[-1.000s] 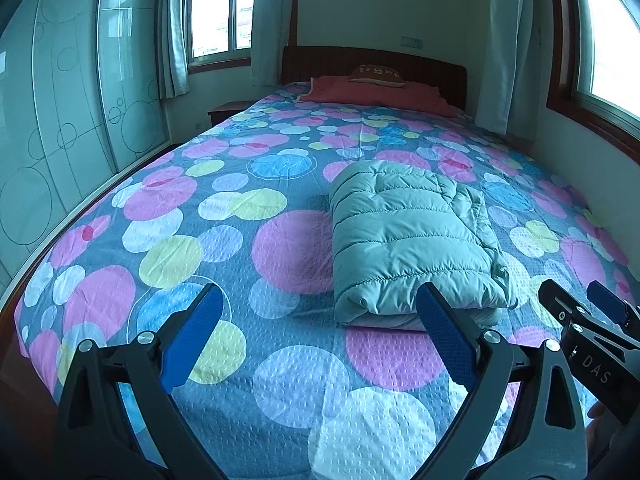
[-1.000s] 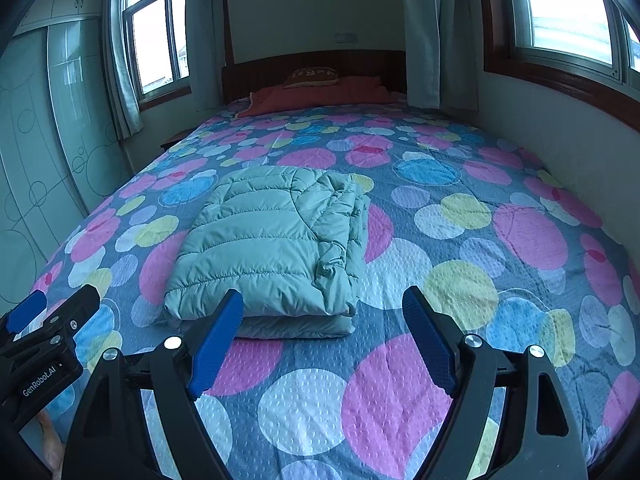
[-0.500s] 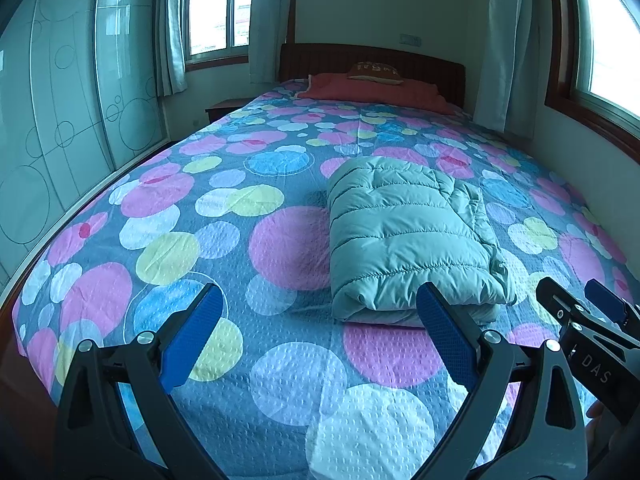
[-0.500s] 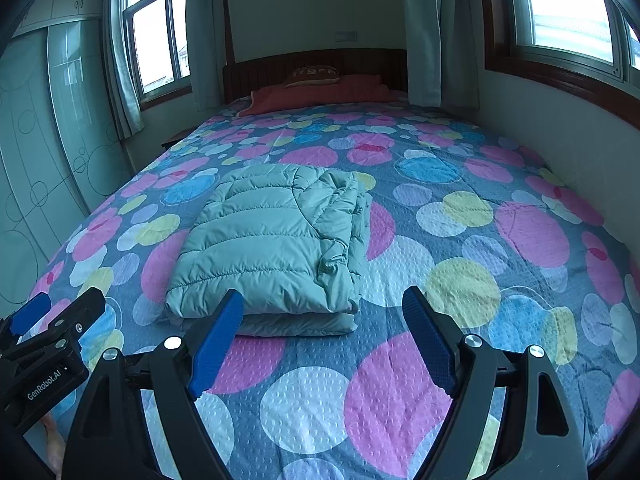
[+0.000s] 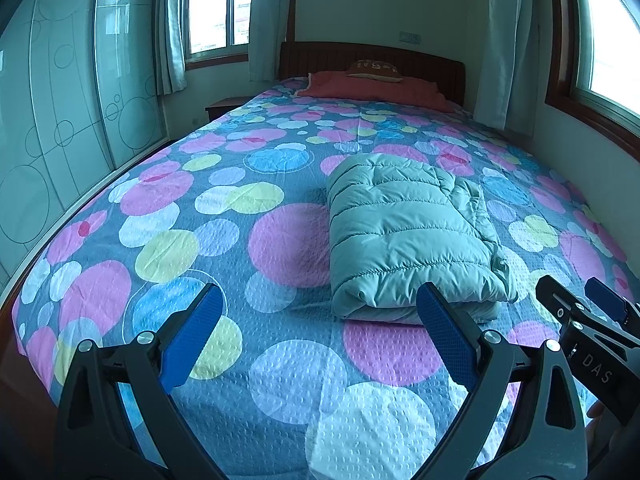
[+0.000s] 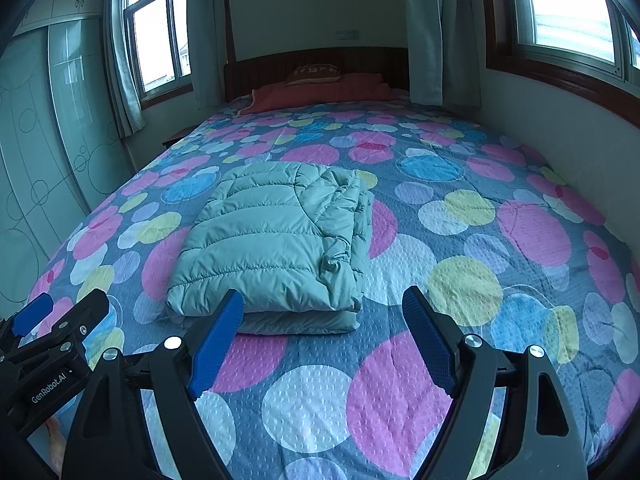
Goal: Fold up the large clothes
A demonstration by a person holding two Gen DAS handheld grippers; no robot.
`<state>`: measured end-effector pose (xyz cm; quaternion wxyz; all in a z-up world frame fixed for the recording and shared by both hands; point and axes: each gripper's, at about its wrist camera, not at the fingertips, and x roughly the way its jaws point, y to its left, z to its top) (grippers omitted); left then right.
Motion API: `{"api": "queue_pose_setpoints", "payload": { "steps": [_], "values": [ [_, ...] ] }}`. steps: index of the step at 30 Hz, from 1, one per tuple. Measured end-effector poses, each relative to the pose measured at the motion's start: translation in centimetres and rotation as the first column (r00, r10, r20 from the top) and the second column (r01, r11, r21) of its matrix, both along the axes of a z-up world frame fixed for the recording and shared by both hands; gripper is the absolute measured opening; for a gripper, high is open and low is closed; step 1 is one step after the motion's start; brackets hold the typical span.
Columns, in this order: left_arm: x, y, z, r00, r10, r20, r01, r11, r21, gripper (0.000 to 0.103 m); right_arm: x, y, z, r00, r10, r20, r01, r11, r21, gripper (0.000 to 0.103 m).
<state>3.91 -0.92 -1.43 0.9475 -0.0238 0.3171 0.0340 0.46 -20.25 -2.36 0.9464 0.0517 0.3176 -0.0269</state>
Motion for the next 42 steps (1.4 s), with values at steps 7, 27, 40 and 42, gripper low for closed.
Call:
{"api": "queue_pose_setpoints", "payload": {
  "steps": [7, 27, 40, 42],
  "values": [
    [-0.1, -0.1, 0.1, 1.000, -0.002, 0.013, 0.002, 1.000, 0.006, 0.097, 0.1, 0.0, 0.0, 1.000, 0.001, -0.001, -0.001, 1.000, 0.000, 0.080],
    [0.2, -0.5, 0.3, 0.999, -0.035, 0.031, 0.035, 0.999, 0.006, 0.097, 0.1, 0.4, -0.3, 1.000, 0.003, -0.011, -0.003, 1.000, 0.002, 0.080],
    [0.9, -0.7, -0.9, 1.000, -0.020, 0.003, 0.019, 0.999, 0.036, 0.101, 0.8, -0.4, -1.3, 0.999, 0.007, -0.034, -0.006, 1.000, 0.014, 0.080],
    [1.4, -0.4, -1.2, 1.000, -0.007, -0.009, 0.008, 0.999, 0.037, 0.101, 1.0, -0.7, -1.4, 0.999, 0.002, -0.036, -0.001, 1.000, 0.017, 0.080]
  ]
}}
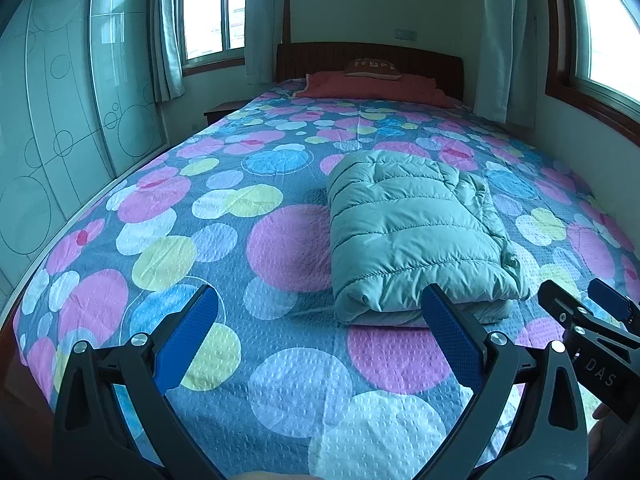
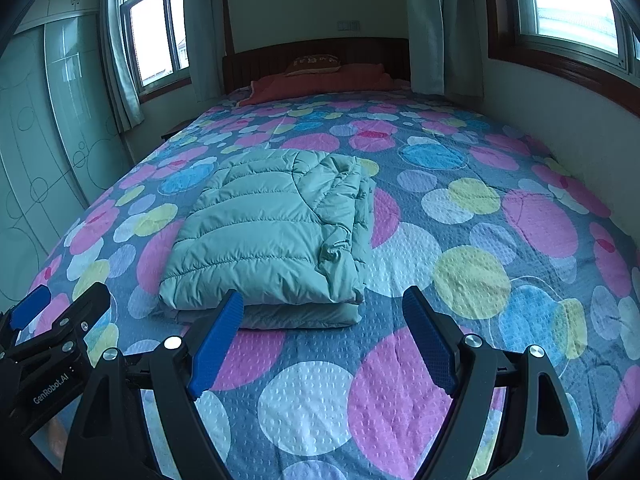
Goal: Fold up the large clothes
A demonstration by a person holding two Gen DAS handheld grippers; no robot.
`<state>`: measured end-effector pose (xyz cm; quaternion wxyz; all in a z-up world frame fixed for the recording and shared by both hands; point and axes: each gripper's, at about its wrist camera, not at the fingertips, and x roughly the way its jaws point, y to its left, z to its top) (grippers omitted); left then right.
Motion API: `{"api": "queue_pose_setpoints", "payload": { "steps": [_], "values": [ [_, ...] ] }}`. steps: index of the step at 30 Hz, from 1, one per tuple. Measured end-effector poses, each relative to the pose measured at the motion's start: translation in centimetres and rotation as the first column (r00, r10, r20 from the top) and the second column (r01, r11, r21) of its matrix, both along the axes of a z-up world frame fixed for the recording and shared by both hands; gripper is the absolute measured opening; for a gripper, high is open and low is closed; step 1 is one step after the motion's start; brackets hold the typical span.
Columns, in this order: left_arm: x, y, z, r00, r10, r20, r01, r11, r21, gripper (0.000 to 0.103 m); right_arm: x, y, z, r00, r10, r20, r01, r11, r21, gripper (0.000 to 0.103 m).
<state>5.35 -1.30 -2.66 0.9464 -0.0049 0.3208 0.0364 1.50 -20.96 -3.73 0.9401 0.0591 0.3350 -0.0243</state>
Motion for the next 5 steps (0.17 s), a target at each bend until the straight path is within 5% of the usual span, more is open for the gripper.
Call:
{"api": "queue_pose_setpoints", "payload": {
  "steps": [5],
  "values": [
    [2.2, 2.1, -1.6, 0.997, 0.037, -0.068, -0.037, 0.999, -0.003, 0.101, 0.7, -1.4, -0.5, 1.000, -0.021, -0.015, 0.021, 1.000, 0.016, 0.080]
  ]
}}
